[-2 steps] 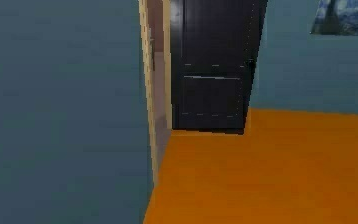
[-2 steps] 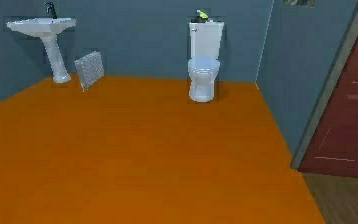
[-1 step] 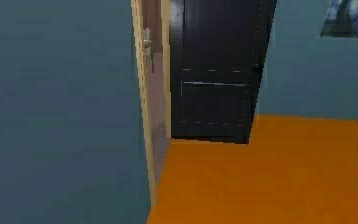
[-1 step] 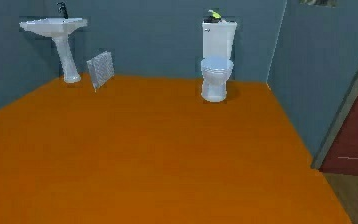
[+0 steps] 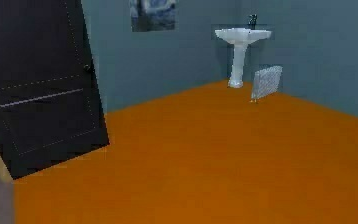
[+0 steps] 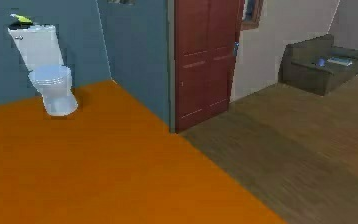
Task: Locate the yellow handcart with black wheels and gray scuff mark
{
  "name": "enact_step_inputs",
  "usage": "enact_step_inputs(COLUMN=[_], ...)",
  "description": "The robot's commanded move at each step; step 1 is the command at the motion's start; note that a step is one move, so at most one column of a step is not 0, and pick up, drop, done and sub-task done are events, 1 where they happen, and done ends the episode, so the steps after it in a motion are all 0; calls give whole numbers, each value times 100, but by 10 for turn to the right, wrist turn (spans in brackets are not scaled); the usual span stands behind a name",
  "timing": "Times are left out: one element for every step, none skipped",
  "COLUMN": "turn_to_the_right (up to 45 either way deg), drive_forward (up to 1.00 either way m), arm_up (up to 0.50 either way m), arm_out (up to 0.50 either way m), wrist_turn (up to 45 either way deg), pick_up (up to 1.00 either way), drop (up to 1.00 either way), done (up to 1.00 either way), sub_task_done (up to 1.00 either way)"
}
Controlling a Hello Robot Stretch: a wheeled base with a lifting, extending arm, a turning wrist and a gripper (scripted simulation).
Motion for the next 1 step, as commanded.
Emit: enact_step_inputs(turn_to_the_right=[450], drive_forward=[0], arm_up=[0], arm_out=[0], wrist_turn=[0], pick_up=[0], drop=[0], done=[0], sub_task_done=[0])
